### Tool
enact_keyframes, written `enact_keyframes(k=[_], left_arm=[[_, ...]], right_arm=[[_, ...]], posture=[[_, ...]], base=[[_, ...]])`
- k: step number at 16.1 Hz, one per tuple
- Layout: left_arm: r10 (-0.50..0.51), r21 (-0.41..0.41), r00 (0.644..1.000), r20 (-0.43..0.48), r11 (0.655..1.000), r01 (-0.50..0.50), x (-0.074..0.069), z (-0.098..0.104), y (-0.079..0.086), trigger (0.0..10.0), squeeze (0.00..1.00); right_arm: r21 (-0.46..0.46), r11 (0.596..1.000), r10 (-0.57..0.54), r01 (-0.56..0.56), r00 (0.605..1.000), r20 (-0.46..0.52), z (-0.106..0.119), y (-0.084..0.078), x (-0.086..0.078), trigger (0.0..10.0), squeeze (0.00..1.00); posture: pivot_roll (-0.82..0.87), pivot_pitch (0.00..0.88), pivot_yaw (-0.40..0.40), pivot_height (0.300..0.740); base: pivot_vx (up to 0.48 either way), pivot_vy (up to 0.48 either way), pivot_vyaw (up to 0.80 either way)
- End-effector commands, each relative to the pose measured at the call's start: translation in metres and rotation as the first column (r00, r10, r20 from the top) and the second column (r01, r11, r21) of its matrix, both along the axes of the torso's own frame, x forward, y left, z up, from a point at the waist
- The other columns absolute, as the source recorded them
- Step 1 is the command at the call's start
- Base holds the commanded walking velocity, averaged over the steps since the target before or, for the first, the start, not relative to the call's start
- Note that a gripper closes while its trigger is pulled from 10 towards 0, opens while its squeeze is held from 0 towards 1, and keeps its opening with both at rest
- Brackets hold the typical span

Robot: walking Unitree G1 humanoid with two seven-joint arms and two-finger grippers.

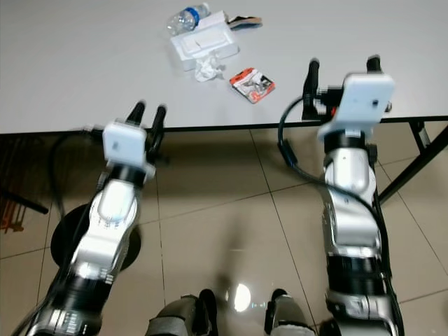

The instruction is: Picking trash to rubbish bin

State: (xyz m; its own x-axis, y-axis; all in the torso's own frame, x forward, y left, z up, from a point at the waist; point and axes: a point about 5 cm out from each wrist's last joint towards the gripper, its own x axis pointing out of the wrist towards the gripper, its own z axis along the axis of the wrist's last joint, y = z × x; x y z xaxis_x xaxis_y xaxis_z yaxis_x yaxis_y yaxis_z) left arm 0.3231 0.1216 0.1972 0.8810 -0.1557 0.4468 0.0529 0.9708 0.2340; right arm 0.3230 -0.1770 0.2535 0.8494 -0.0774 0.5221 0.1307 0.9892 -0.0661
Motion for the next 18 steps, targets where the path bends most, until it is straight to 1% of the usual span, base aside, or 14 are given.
enact_keyframes(k=[1,2,3,5,7,8,10,11,12,13,14,15,16,18], left_arm=[[0.021,-0.012,0.998,-0.056,1.000,-0.021,0.005,-0.008,0.008,10.0,0.00],[0.025,-0.009,0.998,-0.059,1.000,-0.025,0.007,-0.008,0.009,10.0,0.00],[0.037,-0.010,0.995,-0.091,0.999,-0.038,0.016,-0.013,0.013,10.0,0.00],[0.042,-0.066,0.985,-0.165,0.996,-0.053,0.025,-0.023,0.024,10.0,0.00],[-0.013,-0.251,0.958,-0.286,0.966,-0.061,0.030,-0.039,0.038,10.0,0.00],[-0.002,-0.297,0.951,-0.311,0.950,-0.096,0.031,-0.044,0.050,10.0,0.00],[0.039,-0.291,0.947,-0.319,0.947,-0.137,0.034,-0.046,0.067,10.0,0.00],[0.046,-0.277,0.946,-0.321,0.951,-0.141,0.035,-0.047,0.070,10.0,0.00],[0.022,-0.255,0.946,-0.323,0.961,-0.109,0.037,-0.045,0.070,10.0,0.00],[0.010,-0.243,0.946,-0.325,0.965,-0.094,0.038,-0.045,0.070,10.0,0.26],[-0.026,-0.224,0.946,-0.323,0.973,-0.049,0.040,-0.044,0.065,10.0,1.00],[-0.052,-0.192,0.949,-0.312,0.981,-0.009,0.042,-0.042,0.061,10.0,1.00],[-0.082,-0.124,0.951,-0.299,0.991,0.046,0.042,-0.040,0.053,10.0,1.00],[-0.112,-0.085,0.950,-0.293,0.992,0.091,0.041,-0.042,0.046,10.0,1.00]], right_arm=[[0.022,1.000,0.009,-0.008,0.999,-0.049,-0.010,0.000,0.004,10.0,0.00],[0.023,1.000,0.010,-0.008,0.998,-0.055,-0.011,0.000,0.005,10.0,0.00],[-0.025,1.000,0.003,-0.005,0.996,-0.084,-0.017,-0.004,0.012,10.0,0.00],[0.003,0.999,-0.043,0.044,0.990,-0.137,-0.023,-0.027,0.020,10.0,0.00],[0.117,0.992,-0.032,0.057,0.978,-0.206,-0.034,-0.047,0.026,10.0,0.00],[0.179,0.982,-0.020,0.064,0.971,-0.237,-0.041,-0.057,0.028,10.0,0.00],[0.284,0.953,-0.026,0.107,0.961,-0.277,-0.055,-0.069,0.029,10.0,0.00],[0.297,0.948,-0.029,0.116,0.958,-0.284,-0.058,-0.071,0.030,10.0,0.00],[0.279,0.956,-0.012,0.095,0.958,-0.286,-0.060,-0.067,0.031,10.0,0.00],[0.276,0.957,-0.004,0.086,0.959,-0.285,-0.060,-0.065,0.031,10.0,0.00],[0.273,0.959,0.005,0.076,0.959,-0.283,-0.060,-0.065,0.032,10.0,0.00],[0.279,0.957,0.010,0.074,0.958,-0.286,-0.061,-0.066,0.033,10.0,0.00],[0.265,0.963,0.030,0.056,0.950,-0.310,-0.065,-0.063,0.035,10.0,0.00],[0.243,0.969,0.038,0.048,0.941,-0.337,-0.071,-0.059,0.036,10.0,0.00]], posture=[[0.02,0.210,0.115,0.740],[0.02,0.210,0.115,0.740],[0.02,0.202,0.118,0.740],[0.01,0.193,0.119,0.740],[0.01,0.188,0.117,0.740],[0.01,0.186,0.117,0.740],[0.02,0.177,0.116,0.740],[0.02,0.179,0.118,0.740],[0.02,0.178,0.118,0.740],[0.02,0.180,0.119,0.740],[0.02,0.184,0.118,0.740],[0.02,0.187,0.117,0.740],[0.02,0.191,0.115,0.740],[0.02,0.196,0.113,0.740]], base=[[0.000,0.000,0.00],[0.000,0.000,0.00],[0.000,0.000,0.00],[0.000,0.000,0.00],[0.000,0.000,0.00],[0.000,0.000,0.00],[0.000,0.000,0.00],[0.000,0.000,0.00],[0.000,0.000,0.00],[0.000,0.000,0.00],[0.000,0.000,0.00],[0.000,0.000,0.00],[0.000,0.000,0.00],[0.000,0.000,0.00]])
